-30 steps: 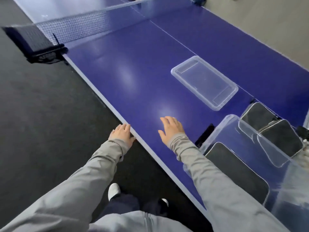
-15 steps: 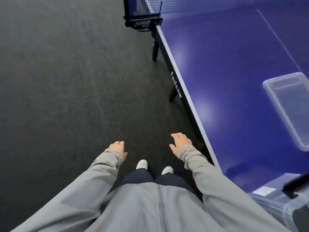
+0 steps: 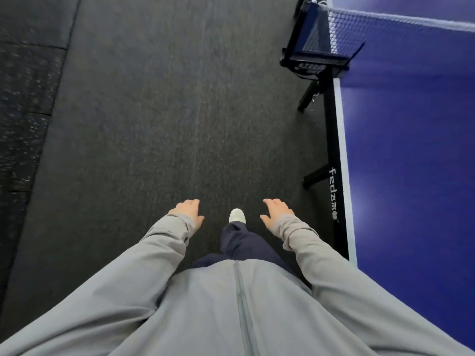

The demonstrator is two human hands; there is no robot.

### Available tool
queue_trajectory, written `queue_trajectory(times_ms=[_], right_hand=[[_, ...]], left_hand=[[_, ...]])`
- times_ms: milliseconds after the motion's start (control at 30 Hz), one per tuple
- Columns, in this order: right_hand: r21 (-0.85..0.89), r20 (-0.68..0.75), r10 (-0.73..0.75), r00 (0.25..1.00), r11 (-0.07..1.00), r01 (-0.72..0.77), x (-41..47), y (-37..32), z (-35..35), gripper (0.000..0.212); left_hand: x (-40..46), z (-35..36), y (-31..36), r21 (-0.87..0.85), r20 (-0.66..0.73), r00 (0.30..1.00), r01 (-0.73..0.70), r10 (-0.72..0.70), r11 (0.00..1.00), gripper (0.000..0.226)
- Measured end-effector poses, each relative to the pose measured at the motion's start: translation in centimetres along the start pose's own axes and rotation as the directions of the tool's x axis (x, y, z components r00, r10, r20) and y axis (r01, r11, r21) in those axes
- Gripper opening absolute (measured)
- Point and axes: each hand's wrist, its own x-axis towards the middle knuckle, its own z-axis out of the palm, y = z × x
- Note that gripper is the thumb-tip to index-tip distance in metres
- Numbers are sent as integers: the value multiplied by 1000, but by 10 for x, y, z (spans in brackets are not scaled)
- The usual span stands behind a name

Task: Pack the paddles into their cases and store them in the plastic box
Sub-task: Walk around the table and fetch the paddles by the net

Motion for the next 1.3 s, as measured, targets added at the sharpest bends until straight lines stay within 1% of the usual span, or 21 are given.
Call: queue_trajectory(times_ms=[133, 333, 467, 567, 667, 800, 900, 1033, 1200, 1300], right_hand=[[-43, 30, -38, 999, 998, 39, 45, -20, -54, 52], [-95, 84, -16, 996, 995, 23, 105, -54, -122, 56], [-105, 91, 14, 996, 994, -5, 153, -93, -165, 56], [-95, 83, 35, 996, 995, -27, 193, -136, -198, 53], [-36, 73, 53, 996, 998, -50, 225, -185, -235, 53], [16, 21, 28, 999, 999, -29, 264, -243, -287, 53], [34, -3, 17, 1000, 999, -17, 294, -270, -323, 52], [95, 26, 62, 998, 993, -65, 337, -281, -366, 50], [133, 48, 105, 993, 985, -110, 403, -271, -422, 53], [156, 60, 123, 991, 979, -131, 441, -262, -469, 53]], left_hand=[[36, -54, 3, -44, -8, 1000, 26, -26, 999, 51], [91, -138, -10, -139, -35, 998, 37, -42, 990, 55], [142, -201, -35, -193, -60, 998, 1, -13, 981, 45], [185, -250, -59, -155, -40, 999, -8, 2, 988, 50], [221, -300, -89, -105, -14, 1000, -11, 10, 994, 52], [265, -365, -123, -57, -19, 1000, -14, 13, 998, 51], [298, -410, -129, -33, -25, 999, -37, 36, 999, 52], [345, -465, -119, 5, -13, 998, -63, 63, 998, 51], [410, -536, -91, 76, -20, 997, -76, 78, 994, 54], [446, -584, -65, 95, -20, 997, -78, 80, 992, 54]])
